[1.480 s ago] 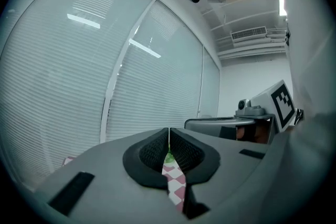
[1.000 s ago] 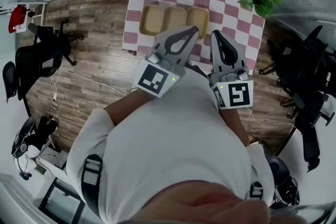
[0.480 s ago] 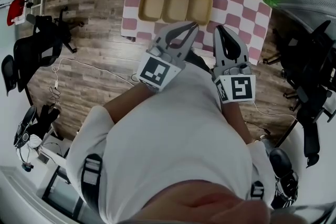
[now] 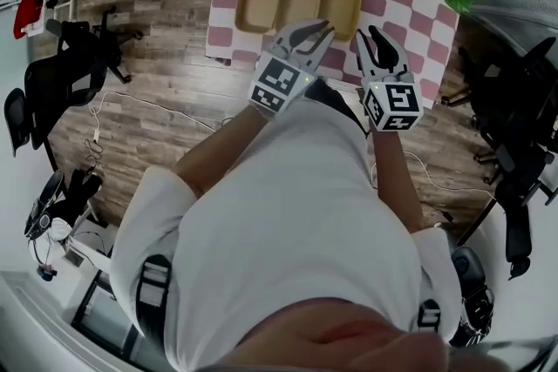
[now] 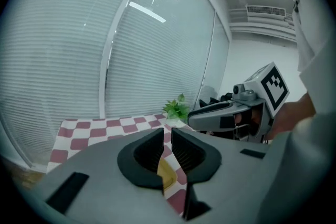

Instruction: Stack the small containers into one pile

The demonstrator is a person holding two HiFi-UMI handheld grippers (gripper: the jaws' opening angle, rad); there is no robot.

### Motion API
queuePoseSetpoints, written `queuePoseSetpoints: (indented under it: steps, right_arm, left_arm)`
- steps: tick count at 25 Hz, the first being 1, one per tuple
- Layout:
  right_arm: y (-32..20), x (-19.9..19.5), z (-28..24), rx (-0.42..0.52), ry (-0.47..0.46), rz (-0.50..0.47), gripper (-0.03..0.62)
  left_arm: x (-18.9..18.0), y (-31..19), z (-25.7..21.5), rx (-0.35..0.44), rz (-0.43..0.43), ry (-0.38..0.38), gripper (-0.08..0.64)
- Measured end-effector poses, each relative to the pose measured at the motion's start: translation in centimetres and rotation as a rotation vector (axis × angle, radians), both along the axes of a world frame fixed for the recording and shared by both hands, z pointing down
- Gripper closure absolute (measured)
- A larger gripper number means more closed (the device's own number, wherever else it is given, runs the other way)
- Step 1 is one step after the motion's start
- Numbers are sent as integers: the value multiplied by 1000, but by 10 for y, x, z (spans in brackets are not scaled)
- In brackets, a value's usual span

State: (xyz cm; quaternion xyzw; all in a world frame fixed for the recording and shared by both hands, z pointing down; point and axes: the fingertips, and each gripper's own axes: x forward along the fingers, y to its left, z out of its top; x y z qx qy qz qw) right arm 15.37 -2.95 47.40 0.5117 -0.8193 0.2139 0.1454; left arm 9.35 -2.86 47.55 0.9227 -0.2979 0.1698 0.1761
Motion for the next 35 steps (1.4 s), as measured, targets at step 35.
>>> queuePoseSetpoints:
  steps: [35]
  right_arm:
    - [-34, 47, 247, -463, 10, 319, 551]
  left_arm:
    - [5, -24, 193, -212, -7, -277, 520]
